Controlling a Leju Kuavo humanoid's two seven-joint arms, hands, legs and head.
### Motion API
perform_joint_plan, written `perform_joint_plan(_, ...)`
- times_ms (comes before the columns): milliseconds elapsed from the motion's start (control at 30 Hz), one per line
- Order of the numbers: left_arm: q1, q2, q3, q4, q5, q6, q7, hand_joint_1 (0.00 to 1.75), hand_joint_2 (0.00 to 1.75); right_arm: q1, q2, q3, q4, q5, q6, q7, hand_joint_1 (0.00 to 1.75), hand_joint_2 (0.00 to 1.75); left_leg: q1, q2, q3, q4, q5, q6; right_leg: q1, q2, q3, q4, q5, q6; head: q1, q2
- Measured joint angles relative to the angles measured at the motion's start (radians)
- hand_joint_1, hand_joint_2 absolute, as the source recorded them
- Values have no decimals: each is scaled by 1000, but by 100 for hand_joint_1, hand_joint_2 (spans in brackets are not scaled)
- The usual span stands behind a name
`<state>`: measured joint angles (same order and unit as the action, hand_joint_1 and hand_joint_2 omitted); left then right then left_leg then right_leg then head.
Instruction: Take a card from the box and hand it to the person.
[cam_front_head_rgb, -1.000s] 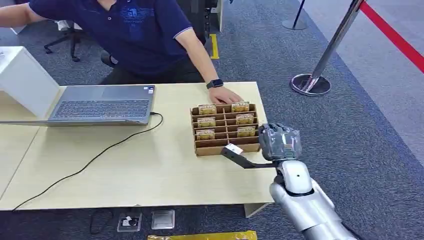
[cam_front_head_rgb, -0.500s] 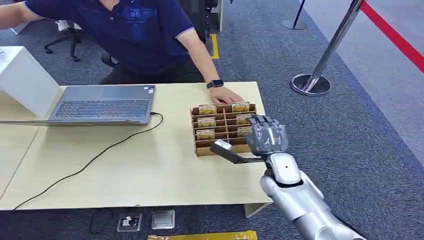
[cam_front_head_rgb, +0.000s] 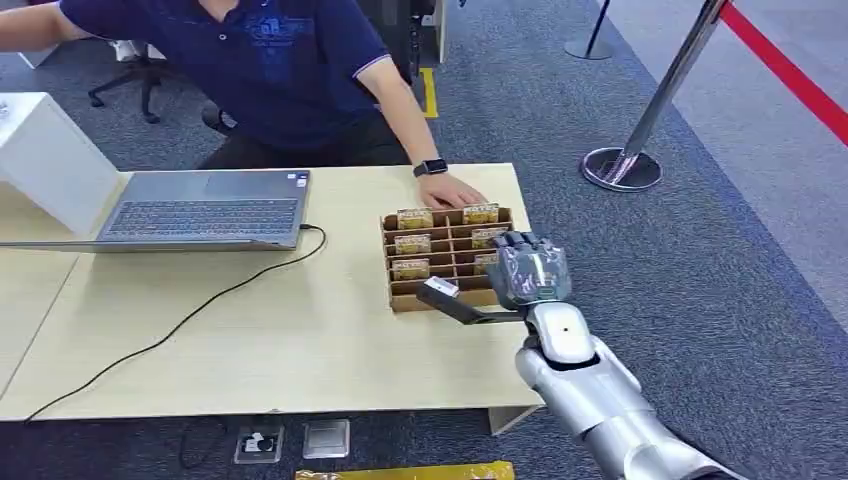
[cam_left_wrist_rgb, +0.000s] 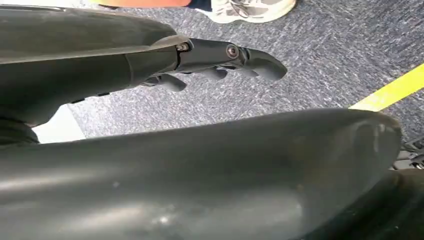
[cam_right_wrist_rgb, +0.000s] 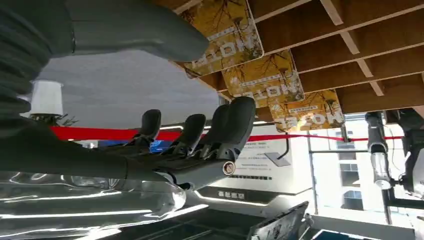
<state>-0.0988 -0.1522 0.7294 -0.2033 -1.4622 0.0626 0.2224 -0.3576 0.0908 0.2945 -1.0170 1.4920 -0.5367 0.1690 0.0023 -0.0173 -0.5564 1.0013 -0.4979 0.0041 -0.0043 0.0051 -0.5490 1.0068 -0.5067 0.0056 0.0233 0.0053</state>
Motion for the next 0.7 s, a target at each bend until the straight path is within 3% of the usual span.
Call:
perform_joint_plan(200, 0, 0, 0, 0, 0, 1, 0, 0, 0, -8, 0, 0, 21, 13, 12, 16, 82, 175, 0, 0, 0, 0, 0, 0, 0, 0, 0, 0, 0, 0, 0, 0)
perform_joint_plan(367, 0, 0, 0, 0, 0, 1, 0, 0, 0, -20, 0, 0, 47, 15, 11, 19, 68, 175, 0, 0, 0, 0, 0, 0, 0, 0, 0, 0, 0, 0, 1, 0)
perform_joint_plan(700, -2, 0, 0, 0, -5, 5, 0, 0, 0, -31, -1, -1, 79, 31, 9, 28, 80, 175, 0, 0, 0, 0, 0, 0, 0, 0, 0, 0, 0, 0, 0, 0)
